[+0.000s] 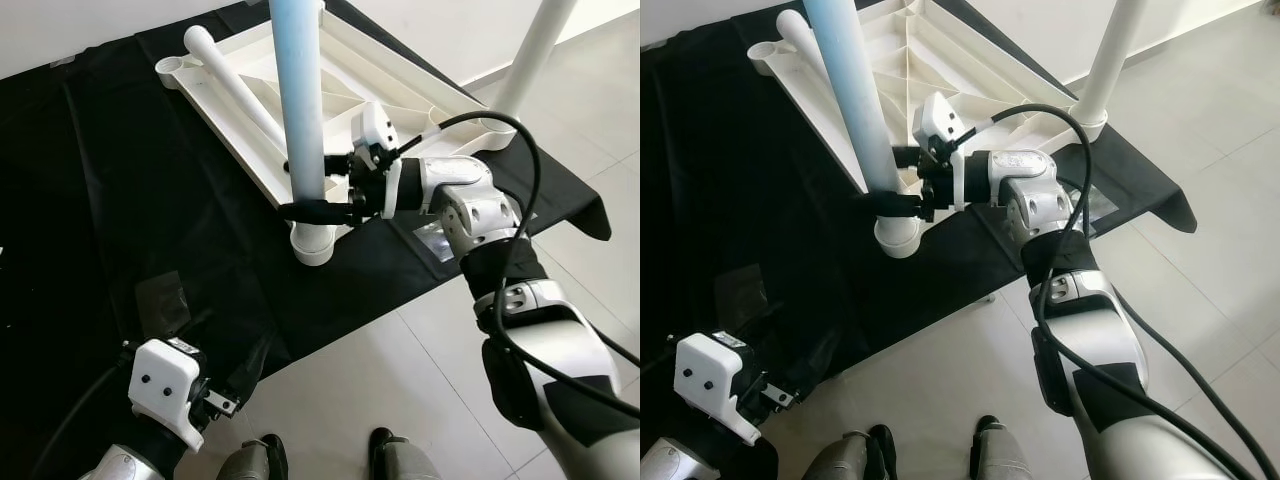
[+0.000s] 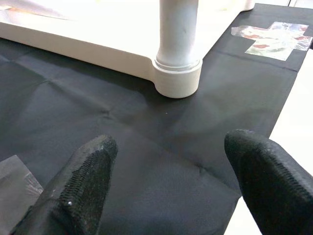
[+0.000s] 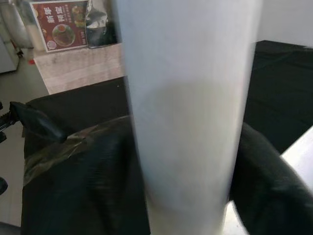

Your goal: Building children table

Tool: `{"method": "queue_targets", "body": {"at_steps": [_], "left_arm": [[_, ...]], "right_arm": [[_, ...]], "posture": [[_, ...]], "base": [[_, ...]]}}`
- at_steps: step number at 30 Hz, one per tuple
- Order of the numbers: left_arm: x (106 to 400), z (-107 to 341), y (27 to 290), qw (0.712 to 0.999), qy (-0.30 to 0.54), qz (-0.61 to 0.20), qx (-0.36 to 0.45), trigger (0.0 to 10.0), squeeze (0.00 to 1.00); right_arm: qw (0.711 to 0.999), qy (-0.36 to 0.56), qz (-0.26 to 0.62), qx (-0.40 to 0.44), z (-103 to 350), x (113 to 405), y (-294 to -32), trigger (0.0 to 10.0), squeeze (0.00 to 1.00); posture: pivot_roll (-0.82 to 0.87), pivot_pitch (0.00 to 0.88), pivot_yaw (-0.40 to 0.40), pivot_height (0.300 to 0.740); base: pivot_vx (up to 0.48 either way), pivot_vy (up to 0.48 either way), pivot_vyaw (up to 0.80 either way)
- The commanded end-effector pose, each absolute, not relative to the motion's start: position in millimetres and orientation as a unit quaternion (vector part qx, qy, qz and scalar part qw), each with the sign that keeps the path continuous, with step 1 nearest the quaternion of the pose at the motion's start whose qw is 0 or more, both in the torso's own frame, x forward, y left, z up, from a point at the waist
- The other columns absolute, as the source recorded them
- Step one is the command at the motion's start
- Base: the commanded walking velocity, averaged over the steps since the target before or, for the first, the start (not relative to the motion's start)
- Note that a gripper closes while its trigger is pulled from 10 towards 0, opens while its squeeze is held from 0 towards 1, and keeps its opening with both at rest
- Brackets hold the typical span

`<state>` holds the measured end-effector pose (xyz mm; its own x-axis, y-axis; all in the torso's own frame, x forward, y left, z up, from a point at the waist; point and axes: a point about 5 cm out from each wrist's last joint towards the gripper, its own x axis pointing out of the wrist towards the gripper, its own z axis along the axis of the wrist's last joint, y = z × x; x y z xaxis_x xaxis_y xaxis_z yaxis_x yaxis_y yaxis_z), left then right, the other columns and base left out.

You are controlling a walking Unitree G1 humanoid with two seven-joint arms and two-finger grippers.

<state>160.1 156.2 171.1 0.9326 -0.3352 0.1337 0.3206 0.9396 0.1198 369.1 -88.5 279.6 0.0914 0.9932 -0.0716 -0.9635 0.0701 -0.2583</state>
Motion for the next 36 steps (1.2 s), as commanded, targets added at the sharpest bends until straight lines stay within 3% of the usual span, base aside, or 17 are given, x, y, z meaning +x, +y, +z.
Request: {"method": "queue_targets", "body": {"at_steps": [1, 9, 10, 11, 12, 14, 15, 16, 17, 18, 19, 22, 24, 33, 34, 36], "left_arm": [[156, 170, 156, 0.982, -0.069, -0.166, 0.051, 10.0, 0.00], [157, 171, 155, 0.982, -0.071, -0.166, 0.049, 10.0, 0.00], [157, 170, 154, 0.982, -0.071, -0.166, 0.048, 10.0, 0.00], [157, 170, 154, 0.982, -0.071, -0.166, 0.048, 10.0, 0.00], [157, 170, 154, 0.982, -0.072, -0.166, 0.047, 10.0, 0.00], [158, 170, 155, 0.982, -0.072, -0.165, 0.048, 10.0, 0.00], [158, 170, 155, 0.982, -0.072, -0.165, 0.048, 10.0, 0.00], [158, 169, 155, 0.982, -0.072, -0.165, 0.048, 10.0, 0.00], [158, 169, 155, 0.982, -0.072, -0.165, 0.048, 10.0, 0.00], [158, 170, 156, 0.983, -0.071, -0.165, 0.048, 10.0, 0.00], [159, 170, 158, 0.983, -0.071, -0.165, 0.048, 10.0, 0.00], [160, 170, 158, 0.982, -0.071, -0.165, 0.049, 10.0, 0.00], [163, 169, 157, 0.981, -0.069, -0.172, 0.051, 10.0, 0.00], [165, 168, 158, 0.982, -0.072, -0.169, 0.054, 10.0, 0.00], [165, 168, 159, 0.982, -0.074, -0.166, 0.054, 10.0, 0.00], [165, 168, 159, 0.982, -0.075, -0.164, 0.054, 10.0, 0.00]], "right_arm": [[0.717, -0.068, 0.683, -0.127, 282, 368, -86, 0.0, 0.00], [0.716, -0.070, 0.681, -0.141, 282, 372, -91, 0.0, 0.00], [0.735, -0.079, 0.655, -0.156, 278, 373, -96, 0.0, 0.00], [0.735, -0.079, 0.655, -0.156, 278, 373, -96, 0.0, 0.00], [0.748, -0.085, 0.636, -0.167, 275, 372, -99, 0.0, 0.00], [0.830, -0.084, 0.538, -0.123, 260, 370, -96, 0.0, 0.00], [0.830, -0.084, 0.538, -0.123, 260, 370, -96, 0.0, 0.00], [0.859, -0.081, 0.496, -0.101, 255, 369, -94, 0.0, 0.00], [0.859, -0.081, 0.496, -0.101, 255, 369, -94, 0.0, 0.00], [0.940, -0.066, 0.324, -0.087, 235, 363, -91, 0.0, 0.00], [0.954, -0.043, 0.284, -0.083, 211, 335, -73, 0.0, 0.00], [0.966, -0.036, 0.247, -0.069, 197, 310, -61, 0.0, 0.00], [0.955, -0.041, 0.289, -0.049, 191, 288, -32, 0.0, 0.00], [0.950, -0.038, 0.306, -0.041, 200, 293, -20, 0.0, 0.00], [0.949, -0.038, 0.310, -0.040, 204, 293, -19, 10.0, 0.00], [0.943, -0.041, 0.327, -0.047, 207, 293, -16, 10.0, 0.00]], "posture": [[0.09, 0.303, 0.034, 0.740], [0.05, 0.318, 0.016, 0.740], [0.03, 0.316, 0.006, 0.740], [0.03, 0.316, 0.006, 0.740], [0.03, 0.316, 0.006, 0.740], [0.03, 0.318, 0.001, 0.740], [0.03, 0.318, 0.001, 0.740], [0.03, 0.318, 0.001, 0.740], [0.03, 0.318, 0.001, 0.740], [0.02, 0.323, 0.010, 0.740], [0.03, 0.328, 0.025, 0.740], [0.03, 0.330, 0.029, 0.740], [0.02, 0.311, 0.038, 0.740], [0.02, 0.294, 0.021, 0.740], [0.01, 0.294, 0.020, 0.740], [0.01, 0.294, 0.020, 0.740]], "base": [[0.000, 0.000, 0.00], [0.000, 0.000, 0.00], [0.000, 0.000, 0.00], [0.000, 0.000, 0.00], [0.000, 0.000, 0.00], [0.000, 0.000, 0.00], [0.000, 0.000, 0.00], [0.000, 0.000, 0.00], [0.000, 0.000, 0.00], [0.000, 0.000, 0.00], [0.000, 0.000, 0.00], [0.000, 0.000, 0.00], [0.000, 0.000, 0.00], [0.000, 0.000, 0.00], [0.000, 0.000, 0.00], [0.000, 0.000, 0.00]]}}
